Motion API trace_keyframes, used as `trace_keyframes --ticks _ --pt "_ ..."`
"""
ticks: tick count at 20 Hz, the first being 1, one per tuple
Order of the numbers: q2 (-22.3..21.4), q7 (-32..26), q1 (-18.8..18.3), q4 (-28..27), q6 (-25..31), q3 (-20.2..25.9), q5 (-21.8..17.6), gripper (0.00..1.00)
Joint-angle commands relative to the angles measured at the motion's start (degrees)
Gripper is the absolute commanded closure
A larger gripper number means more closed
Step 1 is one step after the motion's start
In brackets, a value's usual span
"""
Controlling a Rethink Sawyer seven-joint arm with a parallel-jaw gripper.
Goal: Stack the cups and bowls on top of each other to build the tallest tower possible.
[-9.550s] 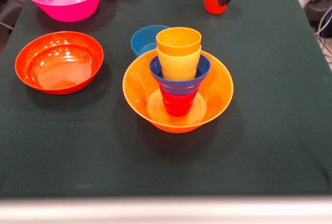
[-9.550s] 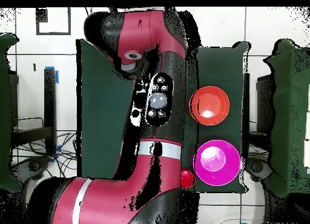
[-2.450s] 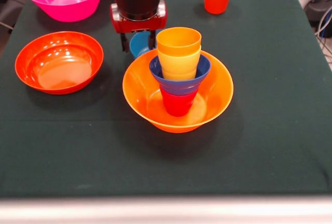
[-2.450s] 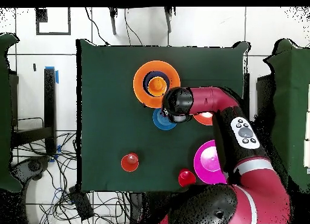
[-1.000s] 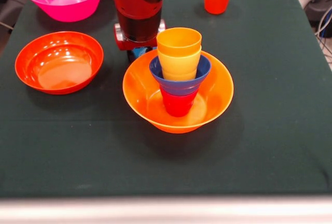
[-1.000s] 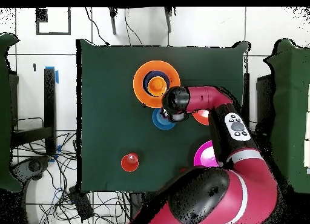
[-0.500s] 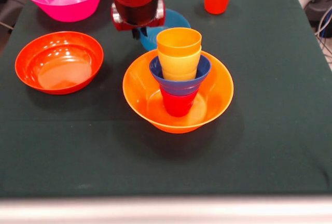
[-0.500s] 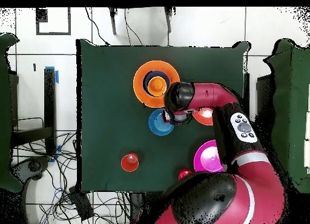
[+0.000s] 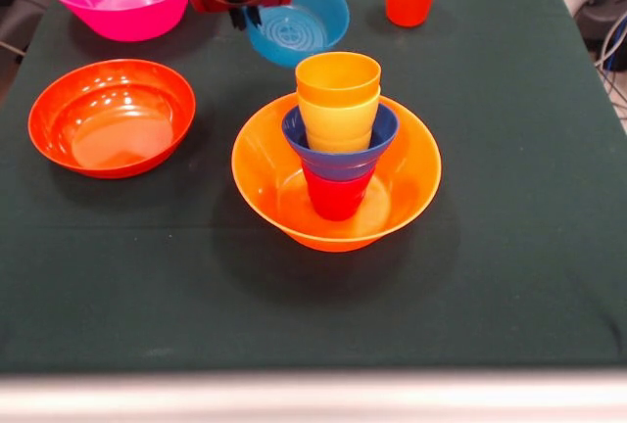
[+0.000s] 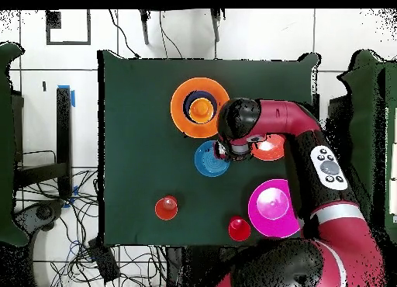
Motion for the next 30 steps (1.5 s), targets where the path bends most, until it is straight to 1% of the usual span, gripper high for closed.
trace_keyframes --ticks 1,6,7,11,13,17,18,19,21,22,25,26,28,30 --pt "0.34 -18.63 -0.41 0.65 6.58 5.41 0.28 1.00" --pt "0.05 -19.14 -0.97 -0.02 9.49 7.09 0.79 1.00" --pt "1.06 -19.25 -1.10 -0.58 9.44 7.45 0.85 1.00" --pt "2.97 -20.11 -3.11 -0.75 9.54 10.76 4.10 1.00" --pt "3.94 -20.08 -2.90 -3.23 12.02 12.10 5.37 1.00" --pt "3.29 -20.82 -3.03 -6.19 19.11 14.39 7.30 1.00" --pt "2.49 -21.35 -3.55 -6.05 20.93 15.04 7.63 1.00" --pt "2.57 -21.92 -3.88 -6.54 22.27 15.77 7.93 1.00" --pt "2.48 -24.38 -5.06 -6.33 23.29 17.88 8.37 1.00" --pt "1.86 -26.09 -6.14 -5.30 23.13 19.20 8.50 1.00" --pt "0.88 -28.77 -8.92 -2.10 22.98 22.48 9.13 1.00" --pt "-1.49 -29.39 -11.50 1.39 22.53 24.55 10.64 1.00" --pt "-2.43 -30.66 -13.83 3.49 22.18 27.10 11.29 1.00" --pt "-2.72 -32.70 -15.33 3.90 21.11 28.65 9.87 1.00"
